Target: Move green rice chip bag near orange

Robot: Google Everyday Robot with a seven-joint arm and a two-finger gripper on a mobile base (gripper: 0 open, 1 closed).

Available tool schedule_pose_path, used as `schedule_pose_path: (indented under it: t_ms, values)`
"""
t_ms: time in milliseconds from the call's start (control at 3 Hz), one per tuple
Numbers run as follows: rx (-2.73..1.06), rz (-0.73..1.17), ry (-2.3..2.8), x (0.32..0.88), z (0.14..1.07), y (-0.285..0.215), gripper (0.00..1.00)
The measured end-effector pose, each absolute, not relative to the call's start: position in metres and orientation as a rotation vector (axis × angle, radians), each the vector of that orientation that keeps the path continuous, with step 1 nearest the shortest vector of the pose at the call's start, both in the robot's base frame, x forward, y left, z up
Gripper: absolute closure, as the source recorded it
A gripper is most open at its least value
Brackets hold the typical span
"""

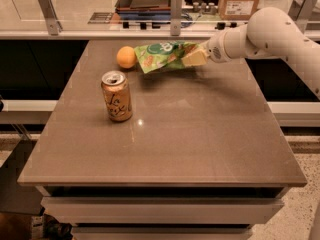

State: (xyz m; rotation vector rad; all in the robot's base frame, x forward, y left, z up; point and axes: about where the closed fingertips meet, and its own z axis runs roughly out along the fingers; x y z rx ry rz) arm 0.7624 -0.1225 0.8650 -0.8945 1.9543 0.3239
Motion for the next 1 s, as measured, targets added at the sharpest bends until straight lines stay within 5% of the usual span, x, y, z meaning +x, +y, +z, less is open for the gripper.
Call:
schedule_pose_path:
  t_ms: [667,1000]
  values:
    - [-0.934,0.472,1.921,0.761,0.861,-0.084,1.00]
    - [-0.936,0.474,1.922,0.761,0.859,-0.082,0.82]
